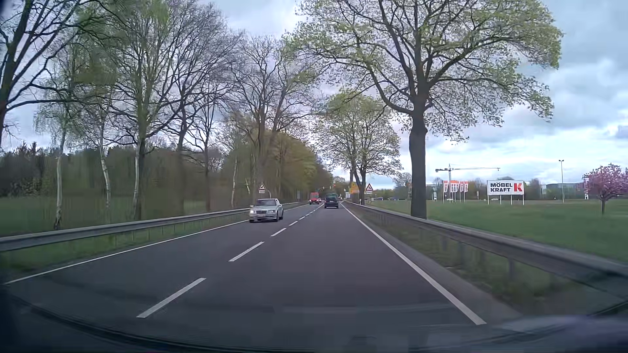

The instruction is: Follow the waypoints while adhering to traffic rules and regulations

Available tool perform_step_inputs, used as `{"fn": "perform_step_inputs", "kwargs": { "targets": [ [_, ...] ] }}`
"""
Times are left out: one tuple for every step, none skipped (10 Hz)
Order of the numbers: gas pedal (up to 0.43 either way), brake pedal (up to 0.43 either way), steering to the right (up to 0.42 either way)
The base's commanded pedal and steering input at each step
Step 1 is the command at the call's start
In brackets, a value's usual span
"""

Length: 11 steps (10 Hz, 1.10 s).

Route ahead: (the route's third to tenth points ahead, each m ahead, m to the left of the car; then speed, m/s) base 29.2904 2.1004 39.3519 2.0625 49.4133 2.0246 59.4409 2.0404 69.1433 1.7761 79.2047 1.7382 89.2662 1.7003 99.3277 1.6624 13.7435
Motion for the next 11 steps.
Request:
{"fn": "perform_step_inputs", "kwargs": {
  "targets": [
    [0.047,0.000,-0.002],
    [0.047,0.000,-0.002],
    [0.047,0.000,-0.002],
    [0.047,0.000,-0.002],
    [0.047,0.000,-0.002],
    [0.047,0.000,-0.002],
    [0.047,0.006,-0.002],
    [0.047,0.000,-0.002],
    [0.047,0.000,-0.002],
    [0.047,0.006,-0.002],
    [0.067,0.000,-0.002]
  ]
}}
